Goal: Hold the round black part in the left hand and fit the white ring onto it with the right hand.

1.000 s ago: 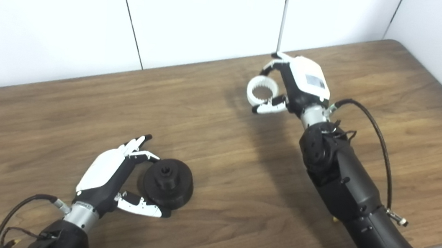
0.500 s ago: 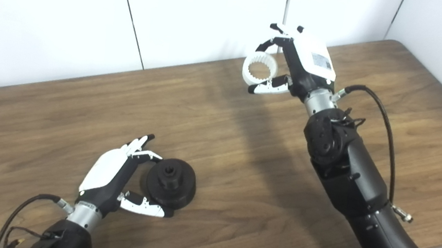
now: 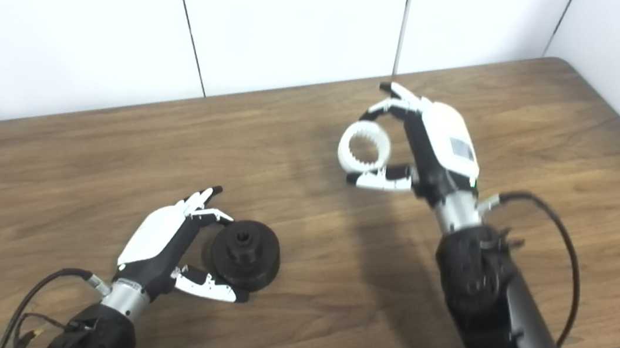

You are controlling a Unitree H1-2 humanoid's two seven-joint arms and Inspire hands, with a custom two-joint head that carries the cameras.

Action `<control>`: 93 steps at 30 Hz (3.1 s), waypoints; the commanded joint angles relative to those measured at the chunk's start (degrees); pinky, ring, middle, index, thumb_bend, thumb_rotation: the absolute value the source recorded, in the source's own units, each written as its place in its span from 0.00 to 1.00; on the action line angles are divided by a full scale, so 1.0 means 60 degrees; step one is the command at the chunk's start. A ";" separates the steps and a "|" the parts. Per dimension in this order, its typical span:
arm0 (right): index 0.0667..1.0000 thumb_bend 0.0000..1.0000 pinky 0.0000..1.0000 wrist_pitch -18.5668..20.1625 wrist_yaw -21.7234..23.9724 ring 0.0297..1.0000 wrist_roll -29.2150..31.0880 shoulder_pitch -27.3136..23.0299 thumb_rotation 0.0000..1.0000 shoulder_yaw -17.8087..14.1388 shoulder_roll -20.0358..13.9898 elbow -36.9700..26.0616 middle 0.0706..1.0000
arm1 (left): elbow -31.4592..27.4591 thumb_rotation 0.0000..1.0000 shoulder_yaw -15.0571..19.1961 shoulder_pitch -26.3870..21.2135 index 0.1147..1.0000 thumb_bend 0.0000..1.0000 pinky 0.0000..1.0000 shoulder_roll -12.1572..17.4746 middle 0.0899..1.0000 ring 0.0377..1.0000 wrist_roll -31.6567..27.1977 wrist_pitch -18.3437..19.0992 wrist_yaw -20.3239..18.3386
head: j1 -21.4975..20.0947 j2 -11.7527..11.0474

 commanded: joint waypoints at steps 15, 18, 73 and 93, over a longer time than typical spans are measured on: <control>0.46 0.52 1.00 -0.1053 -0.0016 0.87 0.0380 0.0703 0.15 -0.0428 0.0183 -0.0925 0.87 | -0.0102 0.31 -0.0335 -0.0507 0.55 0.98 1.00 -0.0652 1.00 1.00 0.0796 0.0243 0.0239 | 0.2541 0.0288; 0.46 0.52 0.97 -0.1178 0.0044 0.86 0.0547 0.0690 0.15 -0.0474 0.0122 -0.0896 0.86 | -0.0082 0.30 -0.0397 -0.0555 0.55 0.98 1.00 -0.0846 1.00 1.00 0.0892 0.0386 0.0253 | 0.2687 0.0348; 0.46 0.52 0.96 -0.1572 0.1787 0.86 -0.0287 -0.0187 0.15 0.1528 0.0852 -0.0011 0.87 | -0.0318 0.32 -0.0486 -0.0588 0.54 0.97 1.00 -0.0866 1.00 1.00 0.1027 0.0581 0.0100 | 0.2594 0.0636; 0.46 0.52 0.95 -0.1526 0.1911 0.86 -0.0331 -0.0186 0.15 0.1576 0.0624 0.0351 0.87 | -0.0579 0.32 -0.0458 -0.0572 0.55 0.97 1.00 -0.0821 1.00 1.00 0.1035 0.0746 -0.0111 | 0.2578 0.0789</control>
